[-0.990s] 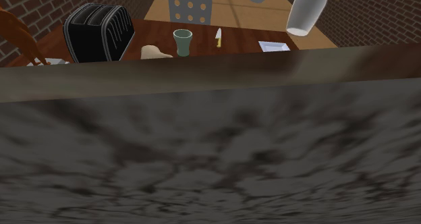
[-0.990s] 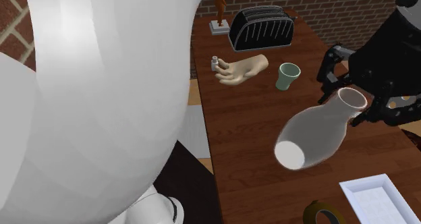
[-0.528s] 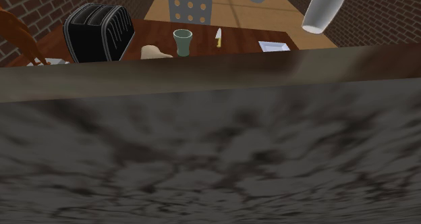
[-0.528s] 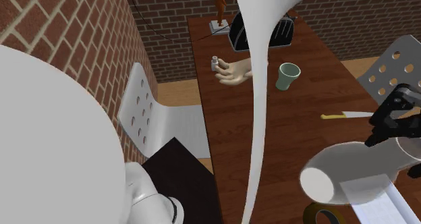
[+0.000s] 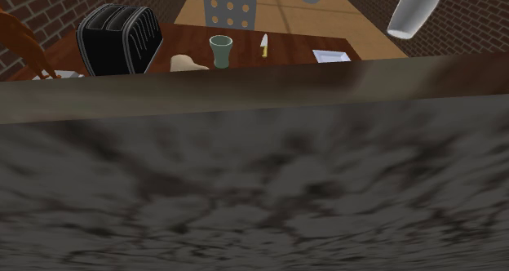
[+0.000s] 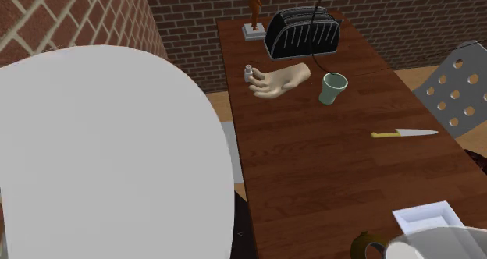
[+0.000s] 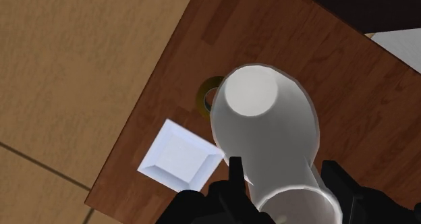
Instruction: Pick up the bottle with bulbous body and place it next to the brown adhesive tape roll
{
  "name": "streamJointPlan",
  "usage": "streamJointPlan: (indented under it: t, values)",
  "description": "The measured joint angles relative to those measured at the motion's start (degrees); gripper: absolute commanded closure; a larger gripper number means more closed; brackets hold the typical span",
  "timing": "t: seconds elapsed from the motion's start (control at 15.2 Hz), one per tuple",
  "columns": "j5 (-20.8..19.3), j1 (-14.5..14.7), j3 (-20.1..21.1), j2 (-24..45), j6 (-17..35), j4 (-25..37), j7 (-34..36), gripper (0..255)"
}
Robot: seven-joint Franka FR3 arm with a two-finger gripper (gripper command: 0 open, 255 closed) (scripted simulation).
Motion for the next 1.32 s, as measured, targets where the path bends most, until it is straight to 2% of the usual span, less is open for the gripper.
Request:
streamJointPlan:
  t: [0.2, 0.4, 0.46, 0.59, 0.86, 1.32]
  values:
    - [4.5, -3.9, -4.1, 6.4, -2.2, 6.7, -6.4, 255]
    - [11.0, -10.6, -7.2, 14.5, -5.2, 15.3, -12.5, 255]
    - [13.8, -13.9, -7.8, 17.8, -7.0, 19.7, -14.4, 255]
    - [14.1, -14.6, -8.0, 18.3, -6.1, 18.8, -15.7, 255]
    - [10.7, -11.0, -7.9, 14.4, -0.7, 10.5, -15.0, 255]
    - [6.3, -7.2, -7.1, 9.1, 7.1, -1.2, -13.4, 255]
